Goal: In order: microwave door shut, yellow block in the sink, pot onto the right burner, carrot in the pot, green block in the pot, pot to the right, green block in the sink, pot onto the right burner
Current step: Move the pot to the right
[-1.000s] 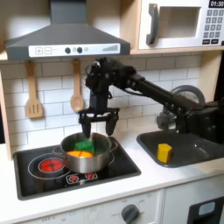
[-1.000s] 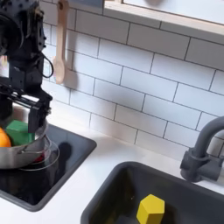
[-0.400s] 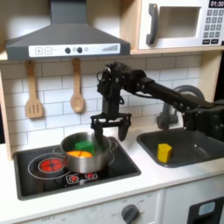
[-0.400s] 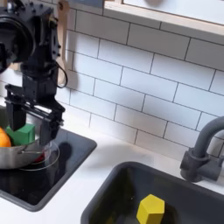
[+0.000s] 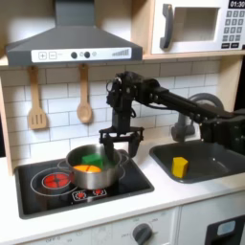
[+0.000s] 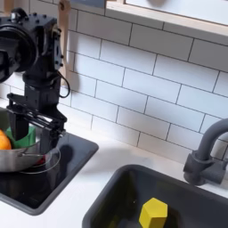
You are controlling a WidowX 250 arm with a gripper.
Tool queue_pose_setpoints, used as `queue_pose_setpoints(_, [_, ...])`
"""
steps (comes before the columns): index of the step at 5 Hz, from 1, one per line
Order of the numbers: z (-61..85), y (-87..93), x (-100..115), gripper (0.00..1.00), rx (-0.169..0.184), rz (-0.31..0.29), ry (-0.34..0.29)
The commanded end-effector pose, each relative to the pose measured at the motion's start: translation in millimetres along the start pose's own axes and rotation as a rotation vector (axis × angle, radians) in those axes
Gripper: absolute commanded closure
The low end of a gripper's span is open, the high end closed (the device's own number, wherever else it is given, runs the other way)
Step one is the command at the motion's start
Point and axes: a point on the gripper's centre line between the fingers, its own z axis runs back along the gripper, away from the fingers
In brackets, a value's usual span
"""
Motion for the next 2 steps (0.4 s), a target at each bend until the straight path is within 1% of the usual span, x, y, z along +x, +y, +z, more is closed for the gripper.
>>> queue_pose_setpoints(1, [-9.1, -2.7, -1.2, 0.0, -0.007, -0.018, 0.014])
queue_pose_setpoints(2, [-10.0, -3.1, 0.8, 0.0, -0.004, -0.024, 0.008])
